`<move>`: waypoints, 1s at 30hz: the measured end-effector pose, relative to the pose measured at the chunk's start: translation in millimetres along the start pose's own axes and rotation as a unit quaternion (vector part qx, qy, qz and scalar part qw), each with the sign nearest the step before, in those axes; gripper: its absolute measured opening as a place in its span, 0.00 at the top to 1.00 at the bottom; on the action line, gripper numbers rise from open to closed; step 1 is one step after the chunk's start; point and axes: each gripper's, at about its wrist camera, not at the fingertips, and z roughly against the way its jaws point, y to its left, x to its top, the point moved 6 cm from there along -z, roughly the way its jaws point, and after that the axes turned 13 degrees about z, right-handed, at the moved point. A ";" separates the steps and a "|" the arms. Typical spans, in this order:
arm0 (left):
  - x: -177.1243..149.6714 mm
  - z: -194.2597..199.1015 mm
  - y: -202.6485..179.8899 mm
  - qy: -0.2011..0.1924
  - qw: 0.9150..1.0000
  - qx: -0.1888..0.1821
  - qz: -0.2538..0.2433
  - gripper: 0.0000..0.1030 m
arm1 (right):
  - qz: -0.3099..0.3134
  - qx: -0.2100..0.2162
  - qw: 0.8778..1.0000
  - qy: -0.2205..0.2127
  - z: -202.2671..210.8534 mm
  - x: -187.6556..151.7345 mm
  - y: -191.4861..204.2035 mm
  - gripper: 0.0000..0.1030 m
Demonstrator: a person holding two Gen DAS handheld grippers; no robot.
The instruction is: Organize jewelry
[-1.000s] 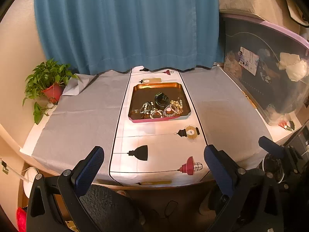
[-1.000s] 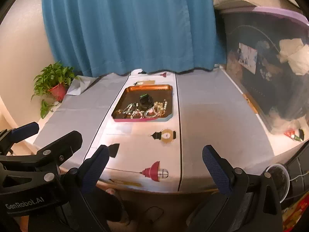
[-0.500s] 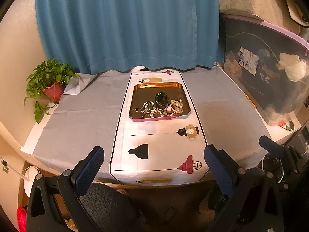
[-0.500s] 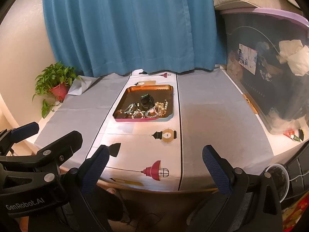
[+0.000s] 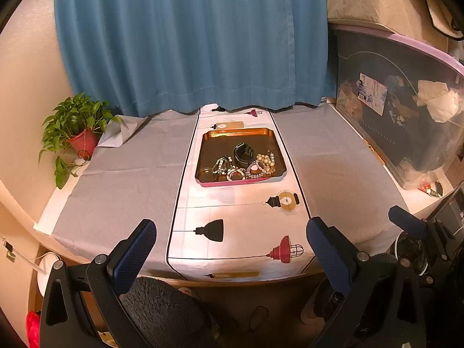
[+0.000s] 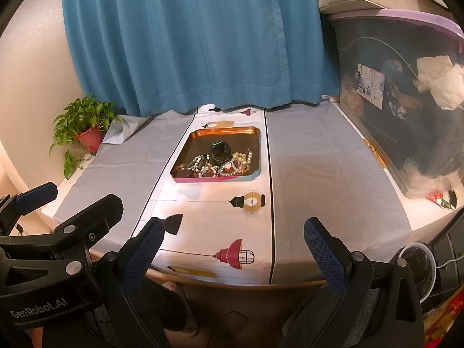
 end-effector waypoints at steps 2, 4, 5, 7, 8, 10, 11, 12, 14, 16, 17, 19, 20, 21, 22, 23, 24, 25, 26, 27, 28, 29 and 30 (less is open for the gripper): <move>-0.2 -0.1 0.0 0.000 1.000 0.000 -0.001 0.00 | -0.001 -0.001 1.000 0.000 0.6 -0.2 0.4 0.06; -0.7 -0.2 0.0 0.001 1.000 0.000 -0.001 0.00 | -0.001 0.000 1.000 0.001 0.1 -0.1 -0.6 0.06; -1.0 0.0 0.0 0.001 1.000 0.000 -0.001 0.00 | 0.000 0.000 1.000 0.000 -0.5 -0.1 -0.4 0.06; -1.6 0.0 0.2 0.003 1.000 0.000 -0.002 0.00 | -0.001 0.000 1.000 0.001 0.4 -0.3 -0.2 0.06; -2.1 0.0 0.4 0.003 1.000 0.000 -0.002 0.00 | -0.001 0.000 1.000 0.000 0.3 -0.3 -0.4 0.06; -2.5 0.1 0.2 0.003 1.000 0.000 -0.002 0.00 | 0.000 0.000 1.000 0.000 -0.7 0.0 -1.1 0.06; -2.7 0.2 0.2 0.003 1.000 0.000 -0.002 0.00 | 0.000 -0.001 1.000 -0.001 -0.8 0.1 -1.2 0.06; -2.6 0.2 0.2 0.004 1.000 0.000 -0.003 0.00 | 0.000 -0.001 1.000 -0.001 -0.5 -0.1 -1.2 0.06; -2.5 0.4 0.5 0.003 1.000 0.001 -0.003 0.00 | -0.001 0.001 1.000 0.000 -0.6 -0.1 -0.8 0.06; -2.8 -0.7 0.4 0.003 1.000 0.001 -0.002 0.00 | -0.001 0.001 1.000 0.001 -0.6 -0.2 -1.0 0.06; -3.3 -1.3 0.8 0.004 1.000 0.000 -0.001 0.00 | -0.001 0.001 1.000 0.000 -0.6 -0.2 -1.1 0.06; -4.0 -4.1 1.2 0.006 1.000 -0.001 0.000 0.00 | -0.001 0.000 1.000 0.001 -1.2 0.0 -1.8 0.06; -5.0 -4.9 1.2 0.008 1.000 0.000 0.000 0.00 | -0.003 -0.001 1.000 0.002 -0.8 -0.7 -1.4 0.06; -5.1 -6.6 1.0 0.010 1.000 0.000 -0.001 0.00 | -0.004 -0.002 1.000 0.003 -0.9 -1.7 -1.3 0.06; -4.1 -8.5 0.8 0.012 1.000 0.000 -0.004 0.00 | -0.007 -0.002 1.000 0.005 -1.4 -3.0 -1.3 0.06; -4.3 -9.2 0.3 0.013 1.000 0.000 -0.006 0.00 | -0.009 -0.001 1.000 0.008 -1.2 -4.6 -1.5 0.06; -5.0 -9.3 -0.4 0.013 1.000 0.001 -0.008 0.00 | -0.012 -0.001 1.000 0.009 -1.0 -5.6 -1.4 0.06; -4.9 -9.7 -0.7 0.013 1.000 0.001 -0.009 0.00 | -0.014 -0.001 1.000 0.009 -1.6 -5.7 -1.2 0.06; -4.6 -9.7 -0.9 0.012 1.000 0.000 -0.010 0.00 | -0.015 -0.001 1.000 0.010 -1.8 -6.2 -0.9 0.06; -4.4 -9.5 -0.9 0.012 1.000 0.000 -0.010 0.00 | -0.015 -0.001 1.000 0.010 -0.1 -6.7 -0.4 0.06; -4.4 -9.5 -1.3 0.012 1.000 -0.001 -0.010 0.00 | -0.015 -0.001 1.000 0.010 -2.6 -5.5 -0.3 0.06; -4.1 -9.4 -1.4 0.013 1.000 -0.001 -0.010 0.00 | -0.015 -0.002 1.000 0.010 -2.6 -6.0 0.4 0.06; -3.9 -9.7 -1.4 0.013 1.000 -0.002 -0.010 0.00 | -0.014 -0.003 1.000 0.009 -2.0 -6.1 0.5 0.06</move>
